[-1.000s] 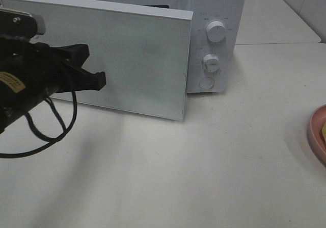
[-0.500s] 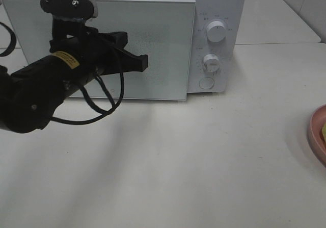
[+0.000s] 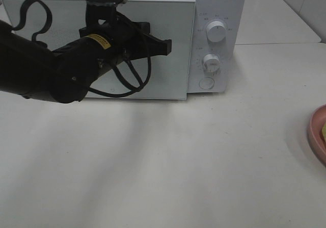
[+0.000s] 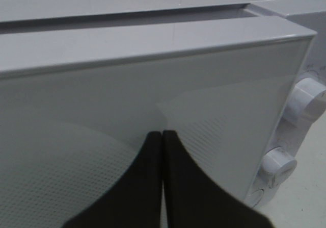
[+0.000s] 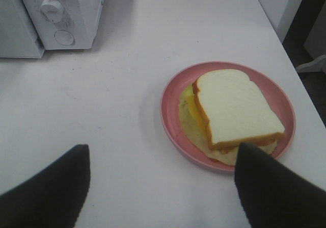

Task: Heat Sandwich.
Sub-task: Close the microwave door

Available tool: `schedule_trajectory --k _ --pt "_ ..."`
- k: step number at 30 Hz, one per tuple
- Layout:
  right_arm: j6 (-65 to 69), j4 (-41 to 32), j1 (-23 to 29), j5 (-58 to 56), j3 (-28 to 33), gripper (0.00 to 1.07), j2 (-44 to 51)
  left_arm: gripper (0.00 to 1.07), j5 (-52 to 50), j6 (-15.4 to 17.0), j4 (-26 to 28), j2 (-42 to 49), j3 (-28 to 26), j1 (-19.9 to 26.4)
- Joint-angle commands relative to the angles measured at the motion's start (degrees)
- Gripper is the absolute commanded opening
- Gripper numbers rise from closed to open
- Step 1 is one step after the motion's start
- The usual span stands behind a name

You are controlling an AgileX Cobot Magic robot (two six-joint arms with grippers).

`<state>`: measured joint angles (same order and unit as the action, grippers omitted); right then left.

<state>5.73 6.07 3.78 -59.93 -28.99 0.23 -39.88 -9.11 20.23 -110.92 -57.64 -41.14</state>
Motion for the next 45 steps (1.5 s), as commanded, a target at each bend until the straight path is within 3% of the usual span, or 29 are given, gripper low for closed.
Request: schedule_trajectory --k 1,10,17,29,45 --pt "-0.6 0.3 -0.4 0.4 0.1 0.76 1.5 0.0 1.2 -0.2 0.6 -1.8 -3.0 -0.2" --pt "-0.6 0.3 -0.4 0.4 0.1 0.76 1.5 0.0 2.8 -1.6 2.6 -4.4 -8.4 -0.2" --pt "-0.6 0.3 -0.4 0.4 0.1 0.76 1.5 0.0 3.8 -5.4 5.1 -6.8 -12.1 0.1" --pt "-0.6 0.3 -0.4 0.4 0.1 0.76 1.5 0.0 4.0 -5.2 6.5 -7.2 -12.5 2.3" --pt "-0.6 0.3 -0.4 0.4 0.1 0.76 1.5 0.0 6.1 -6.0 5.8 -6.9 -12.5 1.5"
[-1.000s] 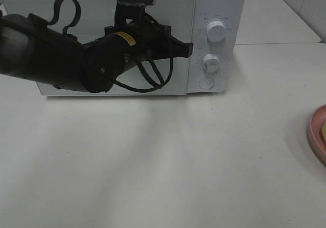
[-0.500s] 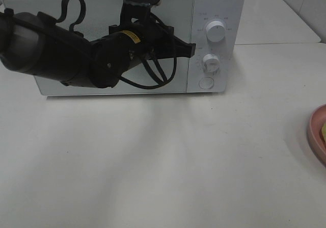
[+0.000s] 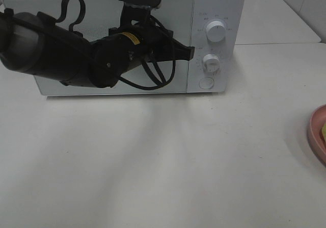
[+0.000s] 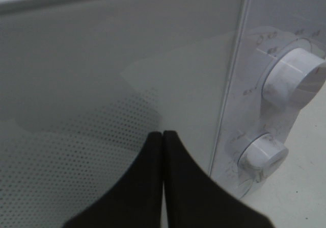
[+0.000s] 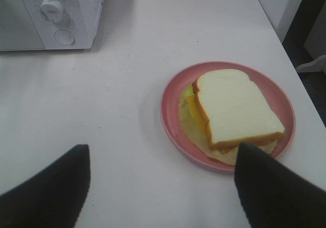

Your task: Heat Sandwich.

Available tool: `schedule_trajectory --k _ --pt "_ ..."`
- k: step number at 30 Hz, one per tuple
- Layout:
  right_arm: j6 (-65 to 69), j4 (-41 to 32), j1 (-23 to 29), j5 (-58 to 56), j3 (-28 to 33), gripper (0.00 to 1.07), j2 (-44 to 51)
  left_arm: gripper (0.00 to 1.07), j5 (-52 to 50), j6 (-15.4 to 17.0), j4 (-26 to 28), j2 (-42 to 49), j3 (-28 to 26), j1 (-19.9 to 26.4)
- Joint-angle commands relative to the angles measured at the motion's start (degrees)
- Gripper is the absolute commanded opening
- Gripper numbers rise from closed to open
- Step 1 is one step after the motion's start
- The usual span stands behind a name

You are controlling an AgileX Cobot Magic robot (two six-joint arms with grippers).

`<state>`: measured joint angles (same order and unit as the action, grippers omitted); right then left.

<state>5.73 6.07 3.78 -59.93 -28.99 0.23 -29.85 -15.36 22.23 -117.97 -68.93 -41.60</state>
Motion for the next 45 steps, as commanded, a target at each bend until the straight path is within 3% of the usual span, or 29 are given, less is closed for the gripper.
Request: schedule_trajectory --k 1,7,21,23,24,25,26,28,29,37,45 --pt "-0.6 0.3 -0.4 0.4 0.1 0.76 1.5 0.0 -3.9 0.2 3.8 0.1 -1.3 2.0" --pt "-0.6 0.3 -0.4 0.4 0.1 0.76 1.5 0.0 -1.7 0.2 3.8 0.6 -1.1 2.0" --pt "-0.6 0.3 -0.4 0.4 0.1 0.75 1.5 0.0 4.4 0.2 3.8 7.4 5.8 -1.3" --pt "-0.6 0.3 -0.4 0.4 0.1 0.75 1.5 0.1 9.1 0.5 3.9 8.5 6.7 -1.7" --pt "-0.6 0.3 -0.4 0.4 0.1 0.75 1.5 0.2 13.8 1.0 4.0 9.1 6.7 -1.7" --pt "-0.6 0.3 -0.4 0.4 0.1 0.75 1.5 0.2 13.8 1.0 4.0 9.1 6.7 -1.7" --pt "-0.6 0.3 -0.4 0.4 0.1 0.75 1.5 0.45 16.2 1.5 4.0 9.5 6.7 -1.7" --pt "-0.6 0.3 -0.4 0.4 0.1 0.75 1.5 0.78 21.0 2.6 4.0 10.2 6.7 -1.7" --pt "-0.6 0.3 -0.4 0.4 0.1 0.75 1.5 1.01 25.7 2.9 3.9 11.0 6.7 -1.7" --pt "-0.6 0.3 -0.4 0.4 0.1 0.75 1.5 1.0 41.0 2.6 3.2 14.7 6.7 -1.7" --pt "-0.6 0.3 -0.4 0.4 0.1 0.75 1.5 1.0 54.9 2.5 -2.9 18.2 6.7 -1.7"
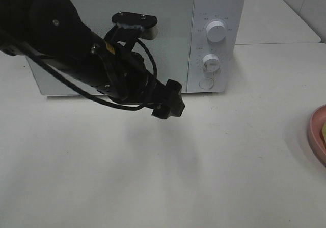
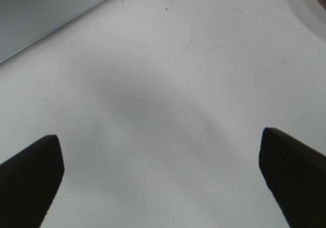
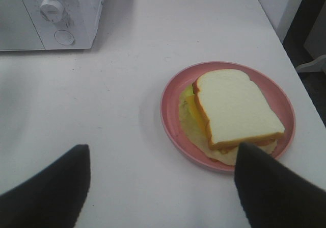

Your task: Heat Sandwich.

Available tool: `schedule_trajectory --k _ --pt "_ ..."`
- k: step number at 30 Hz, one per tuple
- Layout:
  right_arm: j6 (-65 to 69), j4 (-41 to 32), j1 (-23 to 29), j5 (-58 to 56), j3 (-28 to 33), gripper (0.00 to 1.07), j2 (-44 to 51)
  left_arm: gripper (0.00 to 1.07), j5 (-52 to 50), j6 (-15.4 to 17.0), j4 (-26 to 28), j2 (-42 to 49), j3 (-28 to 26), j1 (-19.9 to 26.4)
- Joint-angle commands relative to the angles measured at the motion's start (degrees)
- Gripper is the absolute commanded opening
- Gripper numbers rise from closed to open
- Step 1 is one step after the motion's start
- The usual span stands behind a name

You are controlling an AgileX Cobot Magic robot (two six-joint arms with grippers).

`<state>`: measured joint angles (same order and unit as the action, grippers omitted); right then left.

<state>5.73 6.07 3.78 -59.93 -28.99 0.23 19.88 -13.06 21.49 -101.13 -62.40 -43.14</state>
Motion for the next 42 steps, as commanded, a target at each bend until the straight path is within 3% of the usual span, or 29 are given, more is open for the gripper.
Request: schedule_trajectory --k 1,9,15,23,25,42 --pt "-0.6 0.3 -0.4 0.4 0.1 0.75 1.5 1.0 6.9 0.2 -2.7 1.5 0.2 -0.2" --pt "-0.6 0.3 -0.4 0.4 0.1 0.75 1.5 1.0 21.3 0.6 -3.6 2.6 0.2 0.2" --pt "-0.6 0.3 -0.4 0.4 0.1 0.75 1.5 1.0 30.0 2.2 -4.5 3.7 0.2 3.6" --pt "-0.6 0.3 -0.4 0.4 0.1 0.75 1.5 1.0 40.7 2.1 -8.2 6.8 0.2 13.4" --pt "-0.6 0.3 -0.4 0.4 0.1 0.75 1.5 1.0 41.5 2.1 -8.5 7.2 0.2 14.4" --pt "-0.6 0.3 -0.4 0.4 0.1 0.75 1.5 1.0 48.0 2.6 -10.9 16.2 1.4 36.6"
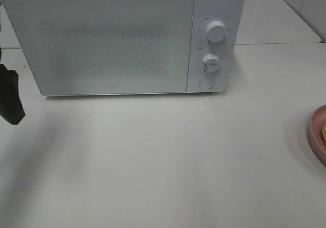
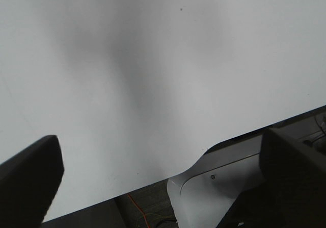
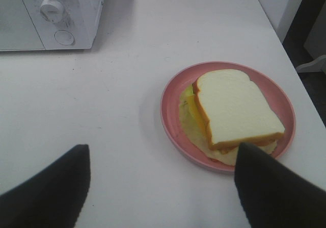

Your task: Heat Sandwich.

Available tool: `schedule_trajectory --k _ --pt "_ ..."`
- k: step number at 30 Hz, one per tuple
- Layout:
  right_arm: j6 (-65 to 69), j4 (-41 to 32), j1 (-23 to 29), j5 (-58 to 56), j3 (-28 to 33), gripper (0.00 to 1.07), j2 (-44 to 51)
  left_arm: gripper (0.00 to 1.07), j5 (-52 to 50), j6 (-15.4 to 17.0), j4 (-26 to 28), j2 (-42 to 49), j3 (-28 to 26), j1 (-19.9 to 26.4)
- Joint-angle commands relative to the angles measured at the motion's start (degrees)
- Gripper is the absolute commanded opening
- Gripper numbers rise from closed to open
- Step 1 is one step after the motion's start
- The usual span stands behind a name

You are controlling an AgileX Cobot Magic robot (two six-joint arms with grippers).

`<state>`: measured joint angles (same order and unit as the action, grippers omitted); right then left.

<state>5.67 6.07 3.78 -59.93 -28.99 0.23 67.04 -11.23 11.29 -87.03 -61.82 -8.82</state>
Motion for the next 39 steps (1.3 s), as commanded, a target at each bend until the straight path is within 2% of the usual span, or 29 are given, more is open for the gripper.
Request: schedule_trajectory --k 1,3,9,15,19,27,29,32,34,39 --pt "-0.6 0.3 -0.4 0.4 0.1 0.75 1.5 1.0 0.9 0.7 -0.7 2.1 0.9 2.3" --pt "-0.6 0.3 -0.4 0.4 0.1 0.75 1.5 1.0 0.5 2.6 -1.8 4.8 2.3 5.6" --pt "-0.6 0.3 -0.4 0.4 0.1 0.75 1.5 1.0 -0.8 3.4 -3.0 11.8 6.2 9.5" --pt "-0.6 0.3 -0.4 0.4 0.1 0.75 1.5 1.0 -2.9 4.4 -4.8 19.3 10.3 9.5" --pt "-0.6 0.3 -0.4 0.4 0.1 0.75 1.5 1.0 -5.8 4.4 -5.3 30.8 16.9 9.5" --pt "-0.6 0.3 -0.4 0.4 0.1 0.75 1.5 1.0 -8.1 4.4 -6.5 44.6 24.2 9.5" --pt "-0.6 0.3 -0.4 0.4 0.1 0.75 1.5 1.0 -8.3 4.4 -6.5 50.8 26.8 9.5" --pt "-0.6 0.3 -0.4 0.4 0.1 0.75 1.5 1.0 -8.3 4.4 -6.5 54.2 28.6 9.5" --pt "-0.6 0.3 -0.4 0.4 0.1 0.75 1.5 1.0 -9.1 4.4 -6.5 59.5 31.8 9.5" --pt "-0.6 0.3 -0.4 0.4 0.1 0.75 1.5 1.0 -7.5 4.4 -6.5 67.6 33.4 9.5"
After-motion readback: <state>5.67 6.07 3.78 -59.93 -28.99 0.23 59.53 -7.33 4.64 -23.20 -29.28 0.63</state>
